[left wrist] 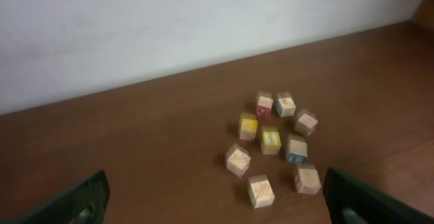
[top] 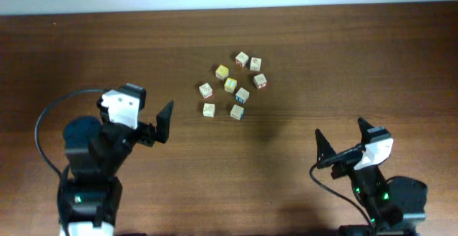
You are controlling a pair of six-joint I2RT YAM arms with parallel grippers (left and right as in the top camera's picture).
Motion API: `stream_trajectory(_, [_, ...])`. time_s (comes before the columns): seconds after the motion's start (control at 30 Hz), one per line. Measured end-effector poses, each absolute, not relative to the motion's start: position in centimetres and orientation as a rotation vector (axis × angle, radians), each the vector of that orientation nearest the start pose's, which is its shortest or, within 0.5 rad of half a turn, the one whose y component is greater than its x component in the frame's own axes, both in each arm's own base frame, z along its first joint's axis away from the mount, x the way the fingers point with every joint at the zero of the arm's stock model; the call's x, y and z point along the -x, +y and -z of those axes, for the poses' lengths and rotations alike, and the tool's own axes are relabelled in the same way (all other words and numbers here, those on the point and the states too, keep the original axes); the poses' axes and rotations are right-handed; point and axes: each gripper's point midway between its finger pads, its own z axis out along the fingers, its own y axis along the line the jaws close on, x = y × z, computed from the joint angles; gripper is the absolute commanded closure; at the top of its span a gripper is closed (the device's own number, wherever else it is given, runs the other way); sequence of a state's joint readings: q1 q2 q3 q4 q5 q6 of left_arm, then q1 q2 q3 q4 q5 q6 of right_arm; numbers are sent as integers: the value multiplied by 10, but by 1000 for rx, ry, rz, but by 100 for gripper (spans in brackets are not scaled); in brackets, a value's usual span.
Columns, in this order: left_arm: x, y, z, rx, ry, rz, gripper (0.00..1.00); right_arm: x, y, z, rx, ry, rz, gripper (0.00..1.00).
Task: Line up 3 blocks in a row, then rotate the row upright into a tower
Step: 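Raise both arms and move the right gripper over the block cluster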
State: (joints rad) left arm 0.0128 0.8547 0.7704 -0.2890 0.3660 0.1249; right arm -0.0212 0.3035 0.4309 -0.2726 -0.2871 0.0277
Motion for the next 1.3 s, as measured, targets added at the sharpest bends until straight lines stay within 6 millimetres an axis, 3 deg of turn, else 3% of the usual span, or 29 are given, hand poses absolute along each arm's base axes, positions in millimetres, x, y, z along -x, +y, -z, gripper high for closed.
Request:
stream_trajectory(0.1, [-339, -62, -265, -355, 1994, 322, 1, -258, 52, -252, 195, 1816, -315, 2])
stream_trajectory(0.23, [-361, -70, -249, -374, 2072, 400, 1, -282, 57, -238, 178, 2048, -395, 1])
stream_trajectory(0.4, [-352, -76, -216, -369, 2211, 485, 1, -303, 64, -219, 170, 2206, -473, 2])
stream_trajectory(0.6, [-358, -80, -227, -378, 2154, 508, 5, -328, 80, -183, 203, 2281, -616, 0])
stream_trajectory(0.73, [-374, -53, -229, -165, 2194, 378, 6, -340, 100, -179, 203, 2312, -628, 4])
stream_trajectory(0.9, [-410, -26, -242, -22, 2315, 234, 5, -389, 132, -196, 145, 2374, -604, 10])
stream_trajectory(1.03, [-445, -19, -227, 10, 2407, 195, 4, -420, 146, -170, 116, 2500, -589, 4])
stream_trajectory(1.1, [-445, -14, -221, 40, 2430, 169, 4, -429, 147, -158, 142, 2508, -565, 5])
stream_trajectory(1.13, [-445, -11, -219, 56, 2434, 164, 4, -435, 147, -162, 155, 2476, -562, 12])
stream_trajectory(1.3, [-446, 22, -215, 155, 2442, 114, 1, -454, 146, -176, 218, 2375, -500, 14])
